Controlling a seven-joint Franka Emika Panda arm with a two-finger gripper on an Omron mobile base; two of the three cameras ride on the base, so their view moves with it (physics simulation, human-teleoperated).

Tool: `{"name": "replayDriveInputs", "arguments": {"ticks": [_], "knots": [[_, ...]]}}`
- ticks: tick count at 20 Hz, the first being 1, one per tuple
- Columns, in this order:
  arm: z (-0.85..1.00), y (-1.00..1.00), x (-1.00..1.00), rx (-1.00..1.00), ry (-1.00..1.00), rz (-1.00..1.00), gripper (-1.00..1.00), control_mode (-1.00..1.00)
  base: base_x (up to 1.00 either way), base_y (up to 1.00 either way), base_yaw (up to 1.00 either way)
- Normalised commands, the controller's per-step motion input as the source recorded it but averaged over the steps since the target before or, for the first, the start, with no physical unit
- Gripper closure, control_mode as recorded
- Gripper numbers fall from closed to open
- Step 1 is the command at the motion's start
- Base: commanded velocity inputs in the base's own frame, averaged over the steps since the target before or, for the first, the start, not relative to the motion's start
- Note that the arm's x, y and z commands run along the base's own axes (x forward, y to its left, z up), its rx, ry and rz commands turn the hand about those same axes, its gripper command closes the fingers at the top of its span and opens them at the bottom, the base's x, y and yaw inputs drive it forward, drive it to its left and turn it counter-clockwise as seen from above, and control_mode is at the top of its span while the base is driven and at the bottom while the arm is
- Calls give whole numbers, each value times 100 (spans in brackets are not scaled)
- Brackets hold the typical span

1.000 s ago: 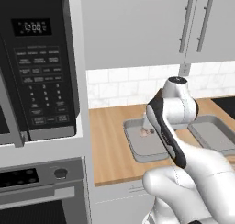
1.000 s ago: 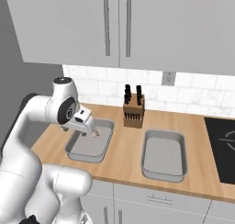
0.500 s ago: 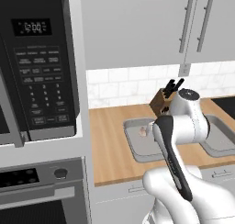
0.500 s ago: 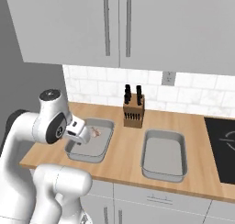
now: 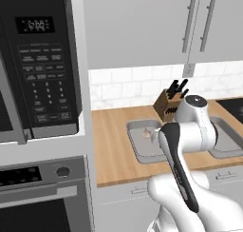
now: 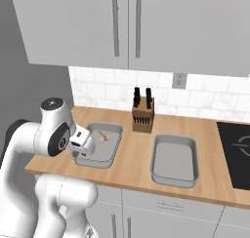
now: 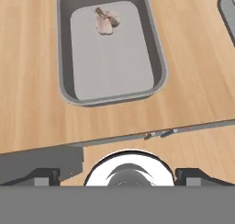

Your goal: Place one garlic and one fish in each tupperware on the nearby counter, to pack two identical lunches.

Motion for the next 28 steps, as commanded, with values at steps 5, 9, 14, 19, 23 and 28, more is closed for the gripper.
{"name": "replayDriveInputs", "arguments": {"ticks": [5,9,14,19,23,28], "knots": [[0,0,0,0,0,0,-100,100,-98,31,5],[0,0,0,0,0,0,-100,100,-59,89,28],[0,0,0,0,0,0,-100,100,-42,100,58],[0,0,0,0,0,0,-100,100,-47,100,71],[0,0,0,0,0,0,-100,100,-10,97,50],[0,0,0,0,0,0,-100,100,-23,100,23]]}}
